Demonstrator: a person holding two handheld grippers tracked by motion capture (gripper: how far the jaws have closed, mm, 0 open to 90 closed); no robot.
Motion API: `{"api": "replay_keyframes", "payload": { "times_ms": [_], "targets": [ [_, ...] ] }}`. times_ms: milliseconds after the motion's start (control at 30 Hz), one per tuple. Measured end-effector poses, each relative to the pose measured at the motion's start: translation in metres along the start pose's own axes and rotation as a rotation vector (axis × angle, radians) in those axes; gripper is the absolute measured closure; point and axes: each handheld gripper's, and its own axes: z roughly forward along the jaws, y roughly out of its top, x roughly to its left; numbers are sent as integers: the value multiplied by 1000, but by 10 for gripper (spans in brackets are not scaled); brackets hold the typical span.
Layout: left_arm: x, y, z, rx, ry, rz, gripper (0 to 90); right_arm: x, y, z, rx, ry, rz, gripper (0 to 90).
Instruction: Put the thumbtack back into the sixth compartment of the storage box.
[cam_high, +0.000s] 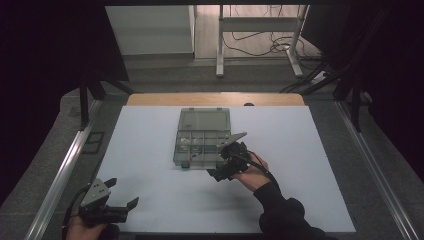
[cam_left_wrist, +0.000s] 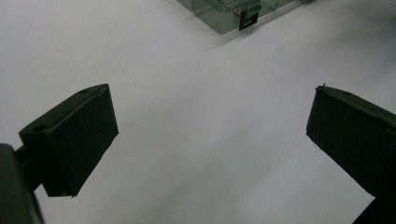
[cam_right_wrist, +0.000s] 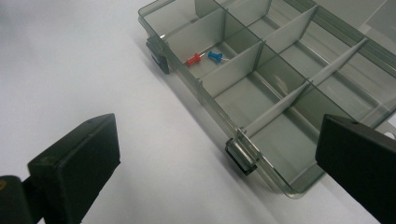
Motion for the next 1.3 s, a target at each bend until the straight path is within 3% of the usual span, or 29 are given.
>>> {"api": "replay_keyframes", "payload": {
  "times_ms": [400, 667, 1300],
  "targets": [
    [0, 0, 0, -2, -4, 0, 24, 0, -12, -14, -33, -32, 11, 0],
    [0, 0, 0, -2, -4, 1, 24, 1, -20, -25, -61, -78, 22, 0],
    [0, 0, 0, -2, -4, 5, 24, -1, -45, -49, -93, -116, 23, 0]
  ]
}}
